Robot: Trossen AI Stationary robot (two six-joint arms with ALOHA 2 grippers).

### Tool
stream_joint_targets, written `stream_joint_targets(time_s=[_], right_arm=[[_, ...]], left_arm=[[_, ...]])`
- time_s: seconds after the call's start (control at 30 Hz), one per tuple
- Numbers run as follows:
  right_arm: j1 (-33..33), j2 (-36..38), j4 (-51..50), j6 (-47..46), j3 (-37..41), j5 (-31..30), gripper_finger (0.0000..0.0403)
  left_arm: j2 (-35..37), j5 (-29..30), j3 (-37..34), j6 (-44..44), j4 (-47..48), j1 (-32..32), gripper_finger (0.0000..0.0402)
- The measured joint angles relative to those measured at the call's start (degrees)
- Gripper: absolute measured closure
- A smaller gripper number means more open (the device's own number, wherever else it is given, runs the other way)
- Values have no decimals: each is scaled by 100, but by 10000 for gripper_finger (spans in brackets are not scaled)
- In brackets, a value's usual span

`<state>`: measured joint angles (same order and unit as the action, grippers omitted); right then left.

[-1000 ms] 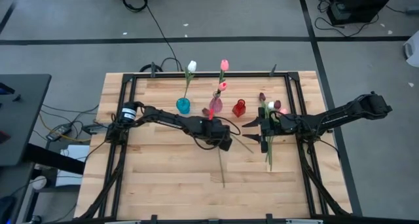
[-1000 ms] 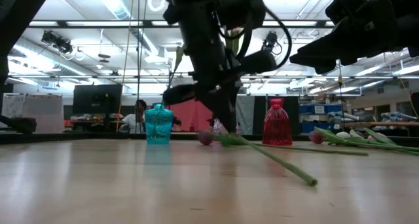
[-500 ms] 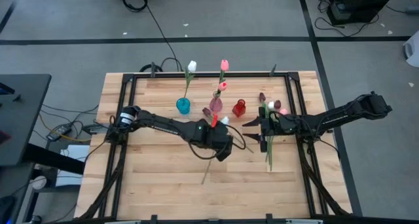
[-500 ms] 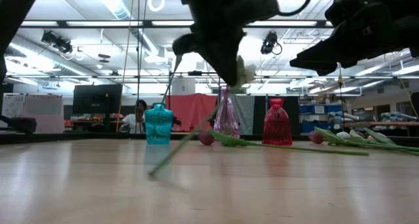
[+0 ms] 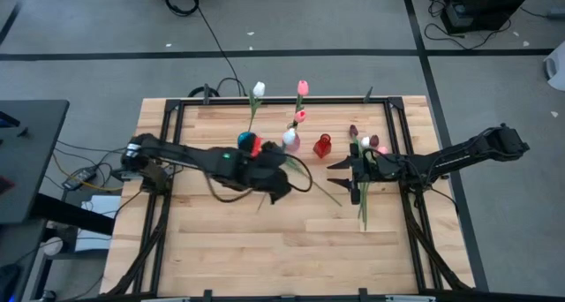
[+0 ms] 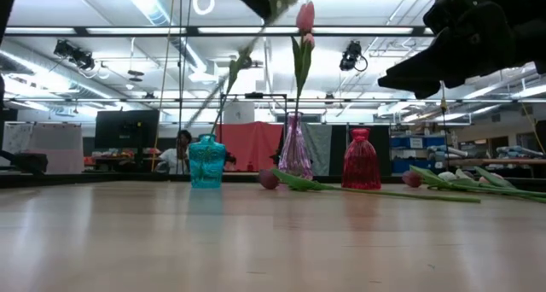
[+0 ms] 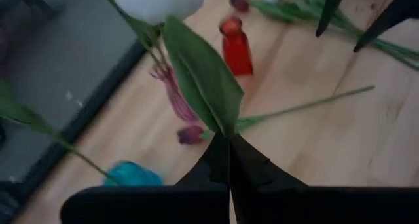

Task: Sort flowers into vase by color
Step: Put the left white tulip into the blue vase

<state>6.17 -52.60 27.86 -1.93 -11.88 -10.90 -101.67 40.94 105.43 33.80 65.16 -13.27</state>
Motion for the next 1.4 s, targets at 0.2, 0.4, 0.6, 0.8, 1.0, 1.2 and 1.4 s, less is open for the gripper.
stream_joint_targets(time_s=[0.2,0.4,0.6,0.8,1.0,1.2,1.4], right_arm=[[0,28,-38,-2,0,4,209],[0,28,-7,-7,0,4,209],[0,28,-5,-7,0,7,209],[0,28,26,1,0,-3,209],[0,28,83,11,0,-215,209],[0,-2,52,-129,0,-315,209],[0,-4,33,-259,0,-443,209]], left_arm=[[612,851,-241,-320,132,-34,401],[1522,941,-1730,-890,-1310,-35,401],[2749,413,-3710,-1922,-3489,278,401],[4150,-313,-5328,-3269,-5519,1038,401],[5206,-667,-6372,-4406,-6859,1744,401],[5464,-770,-6518,-4888,-6911,2198,401],[5447,-1066,-6518,-5012,-6956,2464,401]])
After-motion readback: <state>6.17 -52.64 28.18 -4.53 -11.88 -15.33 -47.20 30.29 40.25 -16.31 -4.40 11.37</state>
